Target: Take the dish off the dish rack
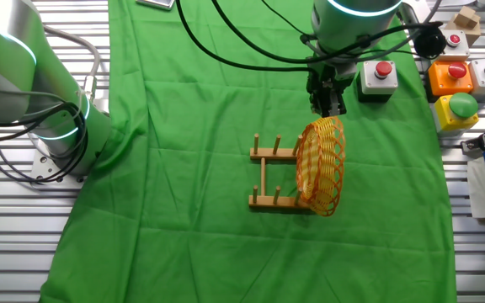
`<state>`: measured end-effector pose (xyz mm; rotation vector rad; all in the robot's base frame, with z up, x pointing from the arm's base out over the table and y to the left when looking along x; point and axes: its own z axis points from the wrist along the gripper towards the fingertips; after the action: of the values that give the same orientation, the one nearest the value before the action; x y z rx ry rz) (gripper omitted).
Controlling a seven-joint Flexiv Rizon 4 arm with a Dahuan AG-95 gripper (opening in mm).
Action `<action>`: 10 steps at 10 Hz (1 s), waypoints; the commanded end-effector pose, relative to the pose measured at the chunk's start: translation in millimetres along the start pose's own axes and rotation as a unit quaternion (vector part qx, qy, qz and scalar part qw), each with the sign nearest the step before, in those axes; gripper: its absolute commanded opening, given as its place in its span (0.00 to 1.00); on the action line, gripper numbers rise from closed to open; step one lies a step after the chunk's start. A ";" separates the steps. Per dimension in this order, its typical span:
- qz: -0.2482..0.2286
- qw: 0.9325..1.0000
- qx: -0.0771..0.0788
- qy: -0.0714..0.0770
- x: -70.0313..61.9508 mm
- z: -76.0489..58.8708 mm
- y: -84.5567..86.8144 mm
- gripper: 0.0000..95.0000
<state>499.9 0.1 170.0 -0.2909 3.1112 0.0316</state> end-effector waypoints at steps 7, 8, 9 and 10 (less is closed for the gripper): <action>-0.023 1.000 0.002 0.007 0.1 -0.1 -0.1 0.00; -0.038 0.999 0.006 0.009 0.2 -0.1 -0.1 0.00; -0.069 0.998 0.008 0.010 0.4 -0.3 -0.5 0.00; -0.096 0.995 0.010 0.011 1.3 -1.0 -2.0 0.00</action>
<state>500.4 -1.1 170.3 -0.5061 3.1023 0.0011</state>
